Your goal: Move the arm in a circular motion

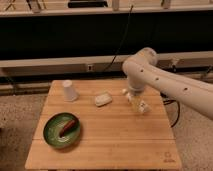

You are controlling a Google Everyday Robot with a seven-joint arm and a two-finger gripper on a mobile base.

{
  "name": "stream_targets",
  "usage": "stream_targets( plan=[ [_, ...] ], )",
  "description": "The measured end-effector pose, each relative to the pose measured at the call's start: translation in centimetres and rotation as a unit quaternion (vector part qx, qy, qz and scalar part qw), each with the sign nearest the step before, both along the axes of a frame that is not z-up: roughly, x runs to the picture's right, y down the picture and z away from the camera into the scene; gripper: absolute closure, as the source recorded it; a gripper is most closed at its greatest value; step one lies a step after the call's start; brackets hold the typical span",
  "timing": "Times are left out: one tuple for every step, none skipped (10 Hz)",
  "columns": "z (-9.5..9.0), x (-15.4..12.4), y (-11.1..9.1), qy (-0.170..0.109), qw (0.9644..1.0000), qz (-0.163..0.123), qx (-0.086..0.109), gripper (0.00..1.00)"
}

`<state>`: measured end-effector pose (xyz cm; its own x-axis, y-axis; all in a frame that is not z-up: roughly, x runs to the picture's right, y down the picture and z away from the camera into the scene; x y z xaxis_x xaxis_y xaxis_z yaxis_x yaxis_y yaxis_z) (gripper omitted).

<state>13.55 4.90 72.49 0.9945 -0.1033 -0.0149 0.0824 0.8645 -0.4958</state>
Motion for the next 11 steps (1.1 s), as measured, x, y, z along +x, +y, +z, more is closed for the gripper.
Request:
stream_targets(
  plan=[
    [-0.2,-0.7,0.2,-0.003,1.0000,-0.007,0.003,0.20],
    [-0.3,-1.2,0.3,-0.006,0.9999,-0.012,0.005,0.20],
    [-0.5,-1.4,0.5,-0.007,0.9998,-0.016,0.007,0.20],
    [-0.6,-1.7,0.7,-0.008,0.9997,-0.020,0.008,0.24],
    [-0.9,-2.3,1.0,-0.010,0.9996,-0.025,0.008,0.32],
    [-1.3,-2.8,1.4,-0.013,0.9994,-0.031,0.008,0.42],
    [-1.5,-3.3,1.7,-0.016,0.9992,-0.036,0.008,0.52],
    [-1.8,-3.7,2.0,-0.018,0.9990,-0.041,0.007,0.61],
    [-1.9,-3.9,2.1,-0.019,0.9989,-0.043,0.008,0.71],
    [-2.1,-4.1,2.3,-0.021,0.9987,-0.046,0.007,0.83],
    [-2.2,-4.3,2.4,-0.023,0.9985,-0.050,0.006,0.92]
  ],
)
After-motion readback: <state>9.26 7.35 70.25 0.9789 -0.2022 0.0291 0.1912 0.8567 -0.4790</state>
